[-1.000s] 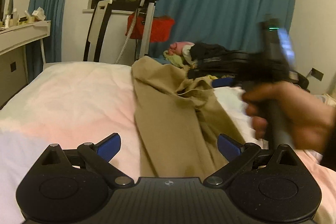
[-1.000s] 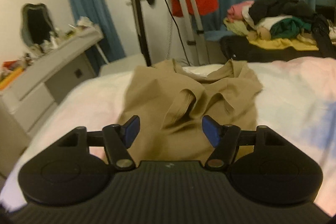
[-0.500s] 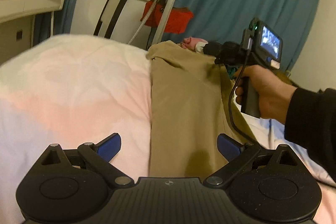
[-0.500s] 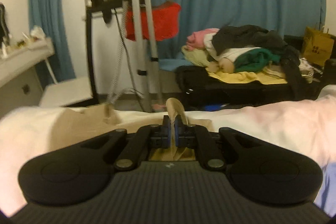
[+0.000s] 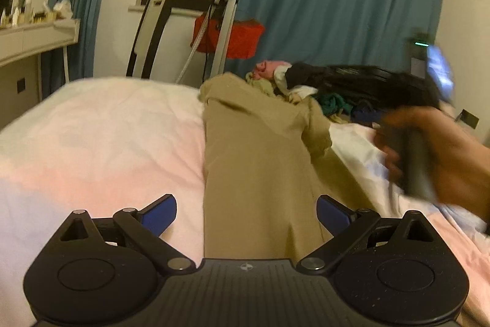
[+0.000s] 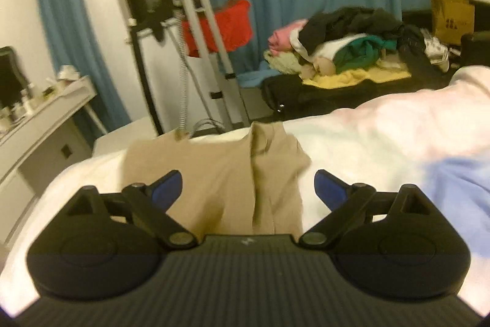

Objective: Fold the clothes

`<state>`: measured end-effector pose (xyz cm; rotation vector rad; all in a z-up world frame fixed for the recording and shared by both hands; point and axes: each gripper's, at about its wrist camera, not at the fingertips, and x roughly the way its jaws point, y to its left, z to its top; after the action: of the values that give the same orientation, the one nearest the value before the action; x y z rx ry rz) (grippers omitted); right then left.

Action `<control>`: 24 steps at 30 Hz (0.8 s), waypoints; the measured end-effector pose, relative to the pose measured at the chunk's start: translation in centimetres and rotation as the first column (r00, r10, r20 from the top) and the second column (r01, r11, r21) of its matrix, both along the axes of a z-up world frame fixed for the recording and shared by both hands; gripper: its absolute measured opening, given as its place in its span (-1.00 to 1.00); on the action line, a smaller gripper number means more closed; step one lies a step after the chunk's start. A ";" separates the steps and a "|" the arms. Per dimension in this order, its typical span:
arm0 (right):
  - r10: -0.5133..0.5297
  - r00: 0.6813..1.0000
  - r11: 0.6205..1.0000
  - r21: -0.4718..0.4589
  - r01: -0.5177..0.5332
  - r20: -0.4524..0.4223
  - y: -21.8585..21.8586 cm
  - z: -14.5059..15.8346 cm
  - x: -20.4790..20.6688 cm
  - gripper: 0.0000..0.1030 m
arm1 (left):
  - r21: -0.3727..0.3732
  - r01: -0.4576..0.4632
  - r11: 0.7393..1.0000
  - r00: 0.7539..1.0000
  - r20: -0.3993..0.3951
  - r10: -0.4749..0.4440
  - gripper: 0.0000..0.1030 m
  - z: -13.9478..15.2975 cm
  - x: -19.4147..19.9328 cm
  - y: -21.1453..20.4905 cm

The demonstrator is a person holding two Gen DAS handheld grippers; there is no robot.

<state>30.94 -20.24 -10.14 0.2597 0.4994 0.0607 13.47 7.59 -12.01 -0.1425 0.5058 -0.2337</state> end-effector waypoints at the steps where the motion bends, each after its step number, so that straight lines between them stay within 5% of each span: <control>1: 0.021 1.000 1.000 0.019 -0.021 -0.005 0.0 0.4 -2.6 0.83 | -0.002 0.000 1.000 1.000 0.000 0.000 0.92 0.3 -0.3 0.1; 7: 0.110 0.992 0.969 0.230 -0.092 -0.063 -0.9 1.1 -17.3 0.83 | -0.032 0.018 0.999 0.999 -0.049 -0.019 0.92 1.8 -2.7 0.7; 12: 0.190 0.966 0.905 0.413 -0.103 -0.176 -2.4 -1.3 -23.9 0.83 | -0.111 0.016 0.994 0.981 -0.191 -0.037 0.88 2.3 -5.6 2.3; 18: 0.228 0.905 0.826 0.564 0.016 -0.360 -3.8 -6.4 -28.5 0.82 | -0.171 -0.047 0.984 0.931 -0.366 -0.020 0.86 1.3 -8.7 4.2; 22: 0.185 0.881 0.783 0.607 0.136 -0.436 -4.5 -8.0 -29.9 0.47 | -0.210 -0.097 0.973 0.881 -0.472 -0.014 0.82 -0.1 -10.0 5.2; 24: 0.156 0.870 0.796 0.582 0.169 -0.467 -4.5 -8.3 -30.1 0.42 | -0.215 -0.118 0.969 0.853 -0.522 -0.012 0.70 -0.8 -10.5 5.6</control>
<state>0.86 -24.71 -18.48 0.9370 0.9949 0.1518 2.92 13.17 -12.82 -0.4657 1.0154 -0.2000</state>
